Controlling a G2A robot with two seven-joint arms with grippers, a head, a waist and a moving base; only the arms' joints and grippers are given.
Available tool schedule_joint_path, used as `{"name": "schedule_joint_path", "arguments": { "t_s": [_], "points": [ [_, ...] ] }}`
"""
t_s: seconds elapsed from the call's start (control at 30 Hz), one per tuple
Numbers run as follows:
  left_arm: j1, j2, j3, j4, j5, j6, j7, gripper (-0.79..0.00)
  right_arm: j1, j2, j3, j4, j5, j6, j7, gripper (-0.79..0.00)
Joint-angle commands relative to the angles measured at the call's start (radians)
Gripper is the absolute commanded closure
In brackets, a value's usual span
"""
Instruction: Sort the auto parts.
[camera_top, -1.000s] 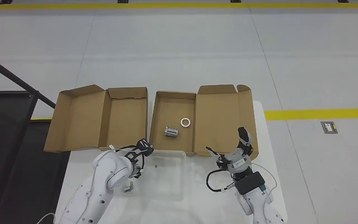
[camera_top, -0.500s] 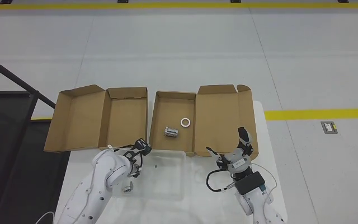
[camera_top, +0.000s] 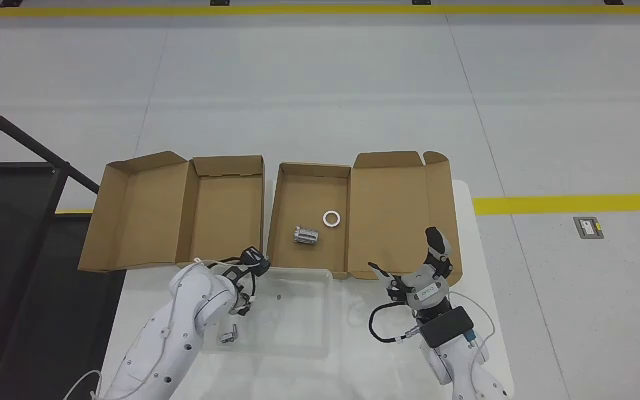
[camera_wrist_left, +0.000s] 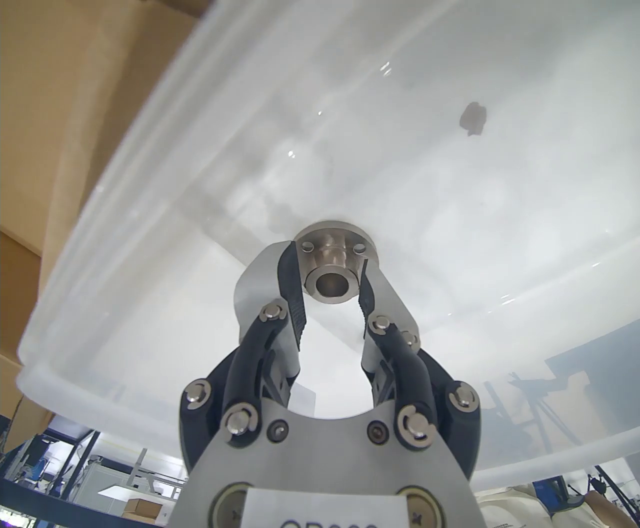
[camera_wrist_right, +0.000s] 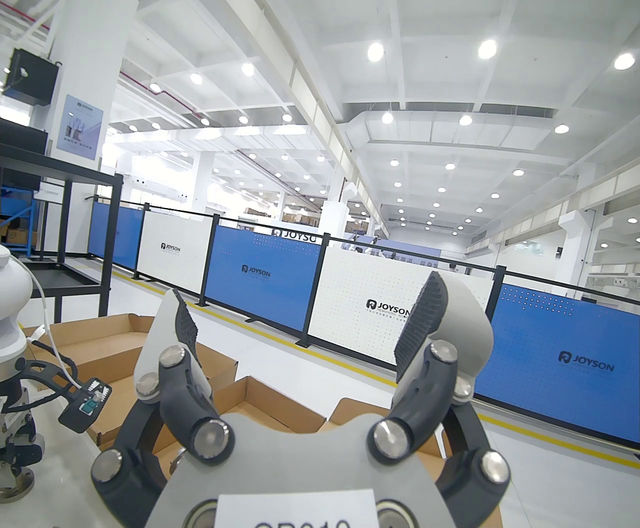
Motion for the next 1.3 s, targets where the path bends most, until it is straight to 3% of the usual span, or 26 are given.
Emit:
{"name": "schedule_joint_path", "arguments": {
  "t_s": [0.0, 0.3, 0.5, 0.57, 0.73, 0.87, 1.07, 1.27],
  "points": [
    [-0.006, -0.002, 0.005, 0.012, 0.003, 0.005, 0.004, -0.314, 0.0, 0.0, 0.0, 0.0, 0.0, 0.0, 0.0, -0.785],
    [-0.021, -0.007, 0.02, 0.045, 0.001, 0.017, 0.025, -0.28, 0.0, 0.0, 0.0, 0.0, 0.0, 0.0, 0.0, -0.785],
    [-0.025, -0.008, 0.022, 0.055, -0.003, 0.016, 0.024, -0.142, 0.0, 0.0, 0.0, 0.0, 0.0, 0.0, 0.0, -0.785],
    [-0.026, -0.008, 0.023, 0.057, -0.005, 0.014, 0.022, 0.0, 0.0, 0.0, 0.0, 0.0, 0.0, 0.0, 0.0, -0.785],
    [-0.013, -0.003, 0.008, 0.025, -0.026, -0.014, 0.02, 0.0, 0.0, 0.0, 0.0, 0.0, 0.0, 0.0, 0.0, -0.785],
    [0.026, 0.009, -0.034, -0.056, -0.06, -0.057, 0.013, 0.0, 0.0, 0.0, 0.0, 0.0, 0.0, 0.0, 0.0, -0.785],
    [0.126, 0.038, -0.14, -0.258, -0.119, -0.123, -0.001, 0.0, 0.0, 0.0, 0.0, 0.0, 0.0, 0.0, 0.0, -0.785],
    [0.24, 0.066, -0.295, -0.472, -0.171, -0.136, 0.052, 0.0, 0.0, 0.0, 0.0, 0.0, 0.0, 0.0, 0.0, -0.785]
  ]
}}
